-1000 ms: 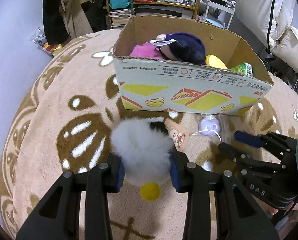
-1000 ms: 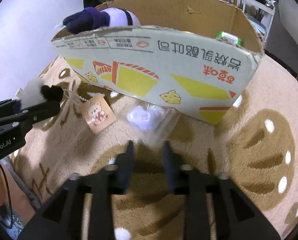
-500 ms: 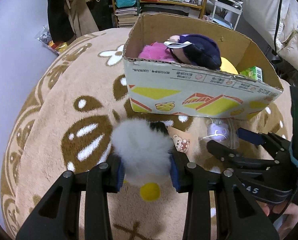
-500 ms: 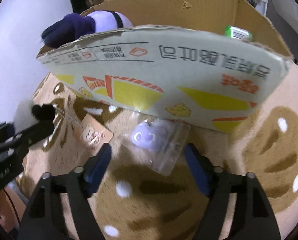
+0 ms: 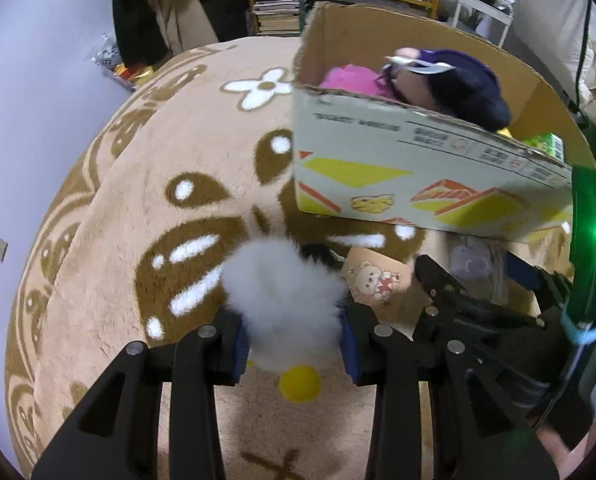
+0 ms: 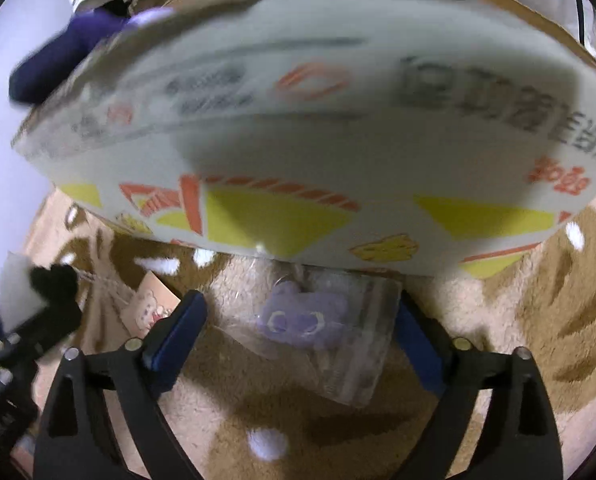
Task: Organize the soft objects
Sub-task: 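Lift the chick and clear bag and carry both over the box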
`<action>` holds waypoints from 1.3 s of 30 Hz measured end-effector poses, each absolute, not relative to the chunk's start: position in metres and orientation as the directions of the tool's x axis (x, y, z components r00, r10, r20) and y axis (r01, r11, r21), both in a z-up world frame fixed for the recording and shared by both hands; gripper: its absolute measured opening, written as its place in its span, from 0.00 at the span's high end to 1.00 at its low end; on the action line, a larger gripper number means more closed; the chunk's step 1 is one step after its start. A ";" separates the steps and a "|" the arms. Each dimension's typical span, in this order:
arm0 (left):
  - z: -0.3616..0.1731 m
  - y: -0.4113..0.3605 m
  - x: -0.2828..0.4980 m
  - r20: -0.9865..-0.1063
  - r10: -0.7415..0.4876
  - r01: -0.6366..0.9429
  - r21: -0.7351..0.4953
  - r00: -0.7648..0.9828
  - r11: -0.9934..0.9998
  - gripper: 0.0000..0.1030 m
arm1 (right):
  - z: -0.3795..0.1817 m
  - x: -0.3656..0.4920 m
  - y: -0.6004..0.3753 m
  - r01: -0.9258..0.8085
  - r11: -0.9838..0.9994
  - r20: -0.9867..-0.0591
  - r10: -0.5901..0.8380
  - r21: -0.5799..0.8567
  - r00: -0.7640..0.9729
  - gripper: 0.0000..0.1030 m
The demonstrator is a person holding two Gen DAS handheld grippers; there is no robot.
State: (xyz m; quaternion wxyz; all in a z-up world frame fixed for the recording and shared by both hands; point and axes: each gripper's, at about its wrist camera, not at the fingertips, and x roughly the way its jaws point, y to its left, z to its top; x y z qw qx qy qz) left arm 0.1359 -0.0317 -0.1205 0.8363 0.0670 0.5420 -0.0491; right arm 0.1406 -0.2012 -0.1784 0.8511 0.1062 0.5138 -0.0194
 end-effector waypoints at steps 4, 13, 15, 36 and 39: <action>-0.120 -0.029 0.138 -0.911 0.001 0.147 0.068 0.413 0.987 0.66 | -0.183 0.139 -0.193 0.150 0.981 -0.878 0.034 0.120 0.477 0.10; -0.117 -0.025 0.132 -0.908 -0.020 0.140 0.043 0.419 0.989 0.66 | -0.178 0.124 -0.193 0.102 0.989 -0.879 0.044 0.105 0.475 0.18; -0.112 -0.023 0.129 -0.901 -0.033 0.137 0.030 0.432 0.990 0.66 | -0.176 0.119 -0.191 0.084 0.992 -0.879 0.046 0.097 0.475 0.18; -0.034 -0.046 0.077 -0.698 -0.153 0.275 0.066 0.700 0.959 0.66 | -0.089 0.061 -0.220 0.051 0.977 -0.748 0.125 0.208 0.652 0.18; -0.020 -0.054 0.073 -0.650 -0.169 0.300 0.094 0.741 0.949 0.66 | -0.073 0.063 -0.222 0.040 0.976 -0.719 0.130 0.214 0.683 0.18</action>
